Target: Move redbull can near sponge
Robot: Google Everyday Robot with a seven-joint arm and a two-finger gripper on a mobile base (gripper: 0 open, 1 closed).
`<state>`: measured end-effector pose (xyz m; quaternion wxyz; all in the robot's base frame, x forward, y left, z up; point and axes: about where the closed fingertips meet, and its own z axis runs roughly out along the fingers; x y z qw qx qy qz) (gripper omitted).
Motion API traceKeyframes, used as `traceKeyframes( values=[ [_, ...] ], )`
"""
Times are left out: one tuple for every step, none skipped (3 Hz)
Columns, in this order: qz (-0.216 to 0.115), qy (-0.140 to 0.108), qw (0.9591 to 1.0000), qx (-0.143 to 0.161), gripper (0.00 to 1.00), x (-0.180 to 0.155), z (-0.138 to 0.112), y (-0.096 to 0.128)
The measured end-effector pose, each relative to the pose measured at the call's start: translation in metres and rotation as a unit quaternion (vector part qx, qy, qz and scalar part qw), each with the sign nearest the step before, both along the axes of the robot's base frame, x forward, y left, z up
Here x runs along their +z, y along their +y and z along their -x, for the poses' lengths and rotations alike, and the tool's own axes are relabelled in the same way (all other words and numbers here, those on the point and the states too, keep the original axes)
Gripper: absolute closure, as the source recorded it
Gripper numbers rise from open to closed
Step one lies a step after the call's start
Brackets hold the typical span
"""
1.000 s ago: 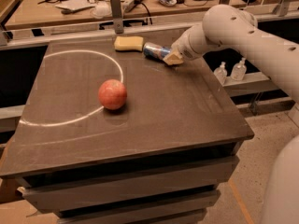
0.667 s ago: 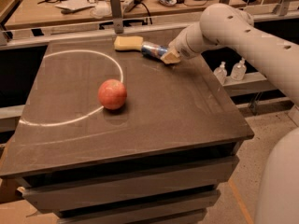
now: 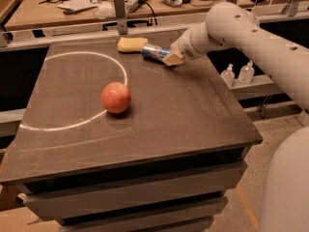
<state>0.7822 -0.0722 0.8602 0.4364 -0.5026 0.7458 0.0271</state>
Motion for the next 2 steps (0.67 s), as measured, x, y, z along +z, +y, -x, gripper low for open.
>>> traceKeyframes(
  values=[
    [-0.010, 0.002, 0.9999, 0.007, 0.00, 0.0019, 0.0031, 0.0016],
    [-0.015, 0.003, 0.9998, 0.009, 0.00, 0.0038, 0.0055, -0.0005]
  ],
)
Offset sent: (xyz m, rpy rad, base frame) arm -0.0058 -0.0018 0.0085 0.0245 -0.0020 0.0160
